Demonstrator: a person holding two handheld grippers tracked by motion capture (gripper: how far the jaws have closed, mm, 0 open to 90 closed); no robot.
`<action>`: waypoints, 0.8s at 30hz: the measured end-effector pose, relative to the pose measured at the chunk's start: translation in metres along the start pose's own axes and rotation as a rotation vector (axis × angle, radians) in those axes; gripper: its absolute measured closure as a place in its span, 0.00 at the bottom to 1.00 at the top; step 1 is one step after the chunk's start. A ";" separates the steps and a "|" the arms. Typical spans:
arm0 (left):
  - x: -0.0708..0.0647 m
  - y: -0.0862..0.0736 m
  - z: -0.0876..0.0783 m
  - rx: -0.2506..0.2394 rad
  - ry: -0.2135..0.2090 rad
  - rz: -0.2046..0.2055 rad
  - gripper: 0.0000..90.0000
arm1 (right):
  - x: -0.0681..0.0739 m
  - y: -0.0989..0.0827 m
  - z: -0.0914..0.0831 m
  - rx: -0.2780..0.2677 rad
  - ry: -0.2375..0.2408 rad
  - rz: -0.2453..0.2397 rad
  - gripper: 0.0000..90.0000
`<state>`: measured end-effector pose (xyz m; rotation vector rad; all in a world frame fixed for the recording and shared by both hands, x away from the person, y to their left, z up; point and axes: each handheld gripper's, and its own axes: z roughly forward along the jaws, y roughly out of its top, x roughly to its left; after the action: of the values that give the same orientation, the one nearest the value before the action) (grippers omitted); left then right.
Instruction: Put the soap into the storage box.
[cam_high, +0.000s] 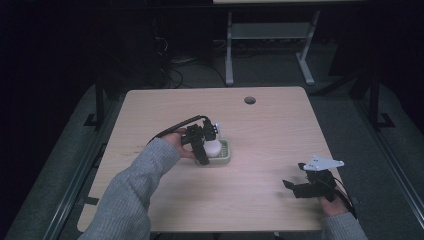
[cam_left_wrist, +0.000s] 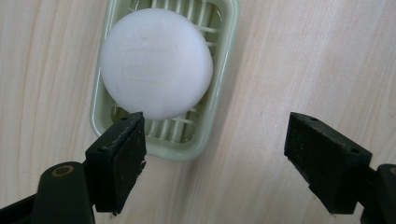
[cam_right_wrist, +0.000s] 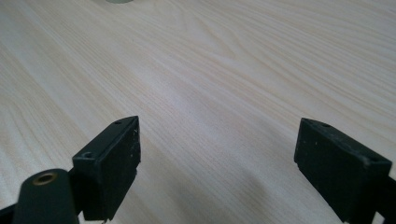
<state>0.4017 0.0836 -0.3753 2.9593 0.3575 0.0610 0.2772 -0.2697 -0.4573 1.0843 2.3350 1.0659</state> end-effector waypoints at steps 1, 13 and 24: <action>-0.001 -0.001 0.000 0.003 -0.001 -0.005 0.23 | 0.000 0.000 0.000 0.000 0.001 0.000 0.15; -0.010 -0.015 0.003 -0.011 -0.001 -0.008 0.23 | 0.000 0.000 0.000 0.002 -0.001 0.003 0.16; -0.017 -0.027 0.003 -0.030 0.004 -0.018 0.23 | 0.001 0.000 0.000 0.005 -0.005 -0.010 0.16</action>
<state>0.3790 0.1052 -0.3834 2.9268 0.3799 0.0698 0.2765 -0.2688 -0.4573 1.0747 2.3376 1.0529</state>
